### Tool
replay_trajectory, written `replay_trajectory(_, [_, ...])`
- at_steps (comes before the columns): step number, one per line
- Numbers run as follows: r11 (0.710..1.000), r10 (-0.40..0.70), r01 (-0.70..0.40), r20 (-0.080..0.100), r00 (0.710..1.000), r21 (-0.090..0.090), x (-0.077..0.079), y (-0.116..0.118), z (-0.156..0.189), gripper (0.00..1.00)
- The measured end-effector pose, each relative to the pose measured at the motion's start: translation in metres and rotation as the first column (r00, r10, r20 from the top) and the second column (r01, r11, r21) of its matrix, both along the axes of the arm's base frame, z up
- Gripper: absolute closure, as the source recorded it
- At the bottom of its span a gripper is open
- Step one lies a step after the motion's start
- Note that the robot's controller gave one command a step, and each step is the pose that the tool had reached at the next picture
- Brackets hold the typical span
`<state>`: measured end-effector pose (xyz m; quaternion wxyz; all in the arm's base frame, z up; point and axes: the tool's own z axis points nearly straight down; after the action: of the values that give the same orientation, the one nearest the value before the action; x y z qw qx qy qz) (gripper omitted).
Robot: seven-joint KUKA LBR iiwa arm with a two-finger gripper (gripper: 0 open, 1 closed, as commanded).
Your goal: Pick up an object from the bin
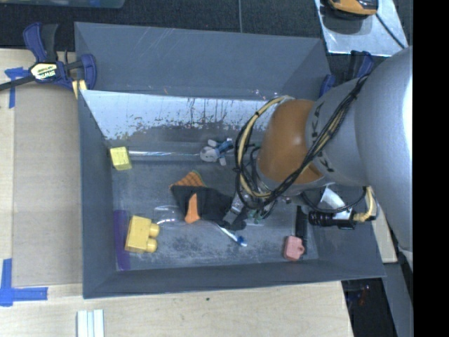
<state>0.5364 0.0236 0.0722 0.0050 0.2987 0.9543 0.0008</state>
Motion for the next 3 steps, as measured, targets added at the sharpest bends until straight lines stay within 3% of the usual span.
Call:
replay_trajectory(2, [1.000, 0.002, -0.002, 0.002, 1.000, -0.001, 0.000, 0.000, 0.008, 1.00])
replay_trajectory(3, [1.000, 0.003, -0.003, -0.001, 1.000, -0.001, -0.001, -0.001, 0.040, 1.00])
